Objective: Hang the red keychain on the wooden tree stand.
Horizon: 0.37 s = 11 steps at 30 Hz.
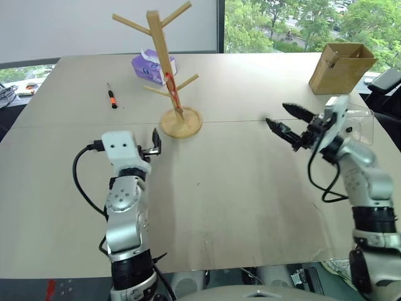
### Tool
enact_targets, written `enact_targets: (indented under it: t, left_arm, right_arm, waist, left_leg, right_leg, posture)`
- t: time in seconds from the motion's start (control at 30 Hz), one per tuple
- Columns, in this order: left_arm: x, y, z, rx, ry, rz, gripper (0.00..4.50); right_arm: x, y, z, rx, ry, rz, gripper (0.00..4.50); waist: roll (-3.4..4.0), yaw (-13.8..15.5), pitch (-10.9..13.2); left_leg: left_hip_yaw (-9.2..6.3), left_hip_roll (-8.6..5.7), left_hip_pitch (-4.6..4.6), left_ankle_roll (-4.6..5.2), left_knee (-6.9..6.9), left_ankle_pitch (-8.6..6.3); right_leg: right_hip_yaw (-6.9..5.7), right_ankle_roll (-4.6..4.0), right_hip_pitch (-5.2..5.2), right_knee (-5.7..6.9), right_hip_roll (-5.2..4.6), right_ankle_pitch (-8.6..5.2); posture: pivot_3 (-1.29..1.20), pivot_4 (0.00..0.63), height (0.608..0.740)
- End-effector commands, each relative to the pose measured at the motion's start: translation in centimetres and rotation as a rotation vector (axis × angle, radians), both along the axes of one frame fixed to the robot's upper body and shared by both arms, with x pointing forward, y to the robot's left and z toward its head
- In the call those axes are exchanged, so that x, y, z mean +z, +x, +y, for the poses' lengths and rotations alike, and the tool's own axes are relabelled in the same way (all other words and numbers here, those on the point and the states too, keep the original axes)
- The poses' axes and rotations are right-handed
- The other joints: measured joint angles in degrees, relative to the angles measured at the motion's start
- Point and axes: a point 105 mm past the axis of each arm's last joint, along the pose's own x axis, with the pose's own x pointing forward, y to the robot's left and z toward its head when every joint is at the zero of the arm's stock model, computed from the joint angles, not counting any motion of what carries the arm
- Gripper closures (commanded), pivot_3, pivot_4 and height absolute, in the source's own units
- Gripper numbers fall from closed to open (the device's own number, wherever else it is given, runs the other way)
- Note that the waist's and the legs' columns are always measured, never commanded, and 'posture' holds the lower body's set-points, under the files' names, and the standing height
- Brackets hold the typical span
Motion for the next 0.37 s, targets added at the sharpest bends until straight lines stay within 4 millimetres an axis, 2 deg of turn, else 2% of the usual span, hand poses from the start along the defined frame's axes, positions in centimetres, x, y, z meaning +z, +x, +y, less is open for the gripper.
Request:
enact_targets:
  t: [0.03, 0.13, 0.23, 0.37]
  left_arm:
    - [0.6, -0.3, 0.7, -0.004, 0.043, -0.069, 0.03]
    - [-0.5, -0.4, 1.4, 0.003, 0.022, -0.059, 0.03]
    - [-1.5, -0.4, 1.1, -0.024, -0.011, -0.047, 0.03]
    - [-2.9, 0.0, 0.7, -0.046, -0.034, -0.005, 0.03]
  right_arm:
    - [-0.7, 1.0, -1.6, -0.27, 0.01, -0.047, 0.0]
    - [-2.5, 1.2, -2.3, -0.436, -0.016, -0.05, 0.0]
    - [-4.2, 1.3, -3.3, -0.567, -0.066, -0.057, 0.0]
    - [-5.7, 1.3, -3.5, -0.616, -0.103, -0.049, 0.0]
  waist:
    - [0.01, 0.0, 0.0]
    - [-0.06, -0.1, -0.1]
    - [-0.07, -0.2, -0.1]
    - [-0.07, -0.2, -0.1]
  left_leg:
    - [0.0, 0.0, 0.0, 0.0, 0.0, 0.0]
    - [0.03, -0.02, 0.01, 0.0, 0.0, 0.0]
    - [0.06, -0.02, 0.0, -0.01, -0.04, 0.0]
    - [0.08, -0.01, 0.04, -0.01, -0.03, 0.0]
  right_leg:
    - [0.0, 0.0, 0.01, 0.0, 0.0, 0.0]
    - [0.01, 0.01, 0.01, -0.02, -0.01, 0.0]
    - [0.03, 0.01, -0.02, -0.03, 0.0, 0.0]
    - [0.04, 0.01, -0.01, -0.01, 0.01, -0.01]
  posture:
    - [0.0, 0.15, 0.74]
    - [0.0, 0.15, 0.74]
    - [0.0, 0.15, 0.74]
    - [0.0, 0.15, 0.74]
